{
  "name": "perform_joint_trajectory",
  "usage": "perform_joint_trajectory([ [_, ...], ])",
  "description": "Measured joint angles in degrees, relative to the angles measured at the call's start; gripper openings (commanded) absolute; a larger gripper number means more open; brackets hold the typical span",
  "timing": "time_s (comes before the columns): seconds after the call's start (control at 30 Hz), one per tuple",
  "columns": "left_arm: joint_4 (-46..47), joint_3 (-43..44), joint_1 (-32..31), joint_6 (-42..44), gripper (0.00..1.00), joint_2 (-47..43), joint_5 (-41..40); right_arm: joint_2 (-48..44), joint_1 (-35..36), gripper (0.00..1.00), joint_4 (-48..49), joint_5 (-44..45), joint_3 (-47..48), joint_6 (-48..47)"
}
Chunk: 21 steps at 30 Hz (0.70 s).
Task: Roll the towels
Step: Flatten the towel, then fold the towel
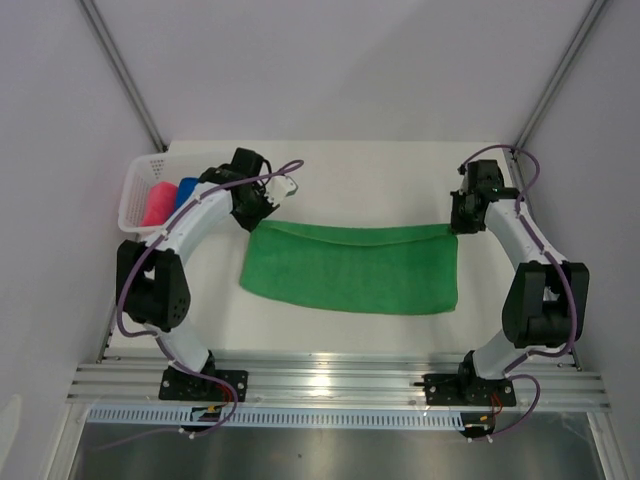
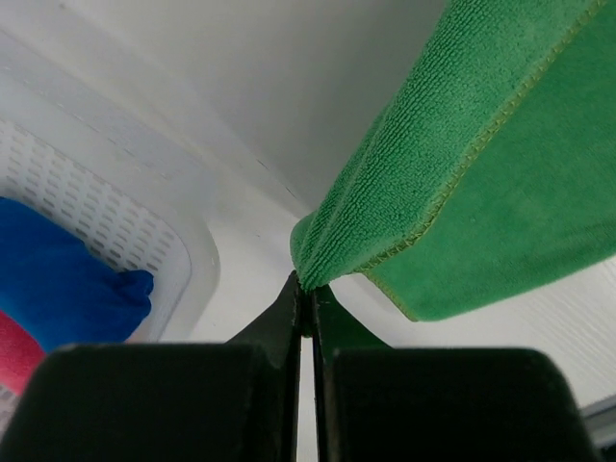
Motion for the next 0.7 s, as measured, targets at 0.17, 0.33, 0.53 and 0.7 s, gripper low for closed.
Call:
perform_joint_trajectory([
  [0.17,4.66,-1.51,0.13,-0.15,0.01,1.97,-1.7,1.88,0.0,0.0,3.98,0.76,0.11,-0.92],
  [0.33,6.21,-4.9,0.72,0.04,0.01,1.53,-2.1,1.99,0.0,0.0,2.67,1.92,-0.02,-1.18],
  [0.53,4.81,-12.09,1.92,1.4,0.01,-4.07,-2.16,-3.96,0.0,0.0,-1.86,3.26,-6.95,-0.15],
  [0.7,3.3,-16.0,1.9,3.19,0.01,-8.41,-1.68,-7.56,0.02,0.0,-5.81,2.89,-10.36,-0.22],
])
